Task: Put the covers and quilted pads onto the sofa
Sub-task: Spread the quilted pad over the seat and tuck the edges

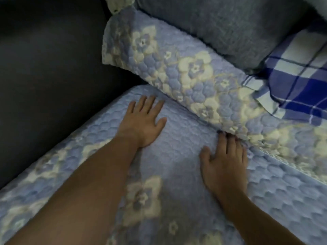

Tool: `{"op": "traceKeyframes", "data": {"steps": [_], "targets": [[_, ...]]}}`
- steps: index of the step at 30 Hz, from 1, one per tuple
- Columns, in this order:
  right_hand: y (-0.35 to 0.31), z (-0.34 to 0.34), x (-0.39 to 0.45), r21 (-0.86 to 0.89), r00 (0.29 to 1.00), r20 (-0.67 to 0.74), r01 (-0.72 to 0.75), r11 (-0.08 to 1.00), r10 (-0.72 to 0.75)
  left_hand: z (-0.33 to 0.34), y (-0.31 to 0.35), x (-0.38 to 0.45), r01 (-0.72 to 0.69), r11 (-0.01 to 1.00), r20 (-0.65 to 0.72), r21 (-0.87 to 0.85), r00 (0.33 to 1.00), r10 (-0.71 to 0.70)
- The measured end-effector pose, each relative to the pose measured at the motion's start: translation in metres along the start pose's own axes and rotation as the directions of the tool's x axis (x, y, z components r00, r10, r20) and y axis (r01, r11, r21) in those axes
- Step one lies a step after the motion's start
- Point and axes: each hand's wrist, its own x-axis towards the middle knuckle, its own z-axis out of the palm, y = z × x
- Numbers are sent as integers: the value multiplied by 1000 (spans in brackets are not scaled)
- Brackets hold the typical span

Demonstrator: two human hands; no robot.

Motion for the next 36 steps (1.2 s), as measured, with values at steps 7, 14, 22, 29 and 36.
{"op": "traceKeyframes", "data": {"steps": [7,14,22,29,36], "targets": [[-15,19,36,12,987,-70,-145,989,146,-2,-31,70,-285,955,32,84,959,283],[-5,28,51,-234,987,-85,110,966,-133,-18,8,115,-48,995,310,-85,948,72],[-15,28,51,-152,975,-208,-110,982,77,8,0,95,133,990,-44,55,991,-130],[-9,45,61,-226,935,-344,7,974,-86,22,-19,127,186,982,79,-28,980,-184],[6,22,43,-258,987,18,158,953,-159,11,148,-54,-66,996,-100,-63,993,60]]}}
